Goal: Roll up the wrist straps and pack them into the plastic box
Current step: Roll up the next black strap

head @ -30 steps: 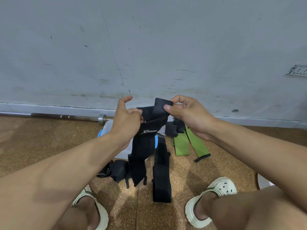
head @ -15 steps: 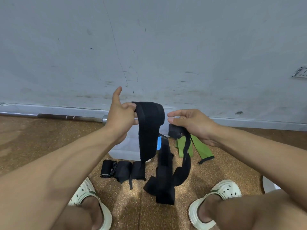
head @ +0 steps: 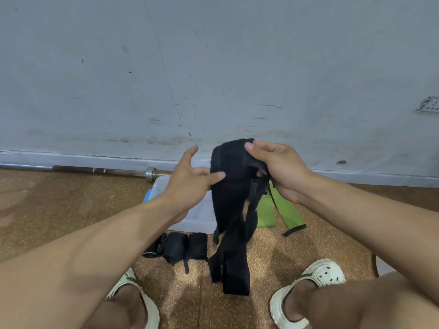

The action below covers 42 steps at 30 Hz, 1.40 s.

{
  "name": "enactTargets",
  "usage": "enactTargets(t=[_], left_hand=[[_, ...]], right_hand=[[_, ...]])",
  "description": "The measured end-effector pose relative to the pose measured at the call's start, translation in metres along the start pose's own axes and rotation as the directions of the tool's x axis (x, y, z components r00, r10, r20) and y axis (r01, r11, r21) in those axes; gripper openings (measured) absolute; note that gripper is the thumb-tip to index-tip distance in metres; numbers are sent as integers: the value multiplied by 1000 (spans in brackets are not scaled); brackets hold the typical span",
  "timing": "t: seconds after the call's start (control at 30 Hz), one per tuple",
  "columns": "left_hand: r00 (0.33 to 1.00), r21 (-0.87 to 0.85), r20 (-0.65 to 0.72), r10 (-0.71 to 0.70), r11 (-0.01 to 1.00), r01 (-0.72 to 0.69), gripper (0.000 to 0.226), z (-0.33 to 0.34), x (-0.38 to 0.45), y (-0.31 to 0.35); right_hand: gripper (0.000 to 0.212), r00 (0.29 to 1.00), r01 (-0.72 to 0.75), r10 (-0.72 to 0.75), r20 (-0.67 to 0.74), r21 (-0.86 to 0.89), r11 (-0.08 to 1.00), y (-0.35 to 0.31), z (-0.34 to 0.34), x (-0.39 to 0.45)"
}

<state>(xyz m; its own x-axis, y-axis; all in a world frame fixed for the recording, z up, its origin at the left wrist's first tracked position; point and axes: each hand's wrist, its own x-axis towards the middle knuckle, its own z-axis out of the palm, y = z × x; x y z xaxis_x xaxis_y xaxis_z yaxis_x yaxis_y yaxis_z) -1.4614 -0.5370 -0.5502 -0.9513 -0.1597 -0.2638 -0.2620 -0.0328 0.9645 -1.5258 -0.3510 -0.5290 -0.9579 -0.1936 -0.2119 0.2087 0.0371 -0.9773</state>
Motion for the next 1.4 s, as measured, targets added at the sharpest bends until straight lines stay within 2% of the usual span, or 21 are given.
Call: enactTargets(t=[0.07,0.13,0.23,0.33,0.4,0.47,0.53,0.6,0.7,0.8,0.9,1.13,1.27,1.33,1.4], left_hand=[[996,-7,-65,62,998,-63,87,2,3,1],[988,-22,-124,97,995,-101,79,2,5,4],[984,-63,-146,100,992,-111,71,-1,8,5],[981,-88,-167,101,989,-117,68,-6,10,4],[986,-119,-144,82,988,-99,72,-6,9,6],[998,-142,-59,29,989,-37,79,-6,4,9],[997,-76,58,-50,996,54,92,-2,-2,8],[987,10,131,-91,996,91,102,4,-8,4],[997,-5,59,-56,998,56,99,10,-5,0],[999,-81,-48,-13,997,9,93,8,0,3],[995,-98,-104,1,995,-11,87,4,0,5],[980,-125,-198,8,992,-33,79,8,-2,7],[984,-113,-178,11,993,-32,72,7,-3,10],[994,-157,-102,-27,988,11,79,5,-4,11],[997,-150,28,-70,986,74,96,6,-7,10]], right_hand=[[26,998,38,-41,-44,-79,996,1,-4,2],[27,998,64,-67,-13,-168,984,1,-7,0],[31,990,-49,79,120,-235,971,3,-5,-8],[15,950,-105,206,236,-380,919,9,1,-17],[15,958,-90,177,225,-351,932,11,4,-17],[18,980,-85,123,159,-228,970,9,6,-12],[34,994,-78,87,59,-138,987,7,8,-6],[36,997,-72,69,-36,-75,995,6,9,0],[29,994,-78,70,-88,-98,992,2,3,0],[25,996,-87,90,3,-247,965,-2,-1,-6],[32,984,-109,150,97,-337,935,0,2,-13],[44,976,-106,178,128,-435,894,-5,4,-14],[39,991,-51,100,92,-433,900,-5,3,-15],[33,998,-12,35,57,-370,929,-6,3,-16],[28,1000,9,-5,13,-292,956,-8,2,-15]])
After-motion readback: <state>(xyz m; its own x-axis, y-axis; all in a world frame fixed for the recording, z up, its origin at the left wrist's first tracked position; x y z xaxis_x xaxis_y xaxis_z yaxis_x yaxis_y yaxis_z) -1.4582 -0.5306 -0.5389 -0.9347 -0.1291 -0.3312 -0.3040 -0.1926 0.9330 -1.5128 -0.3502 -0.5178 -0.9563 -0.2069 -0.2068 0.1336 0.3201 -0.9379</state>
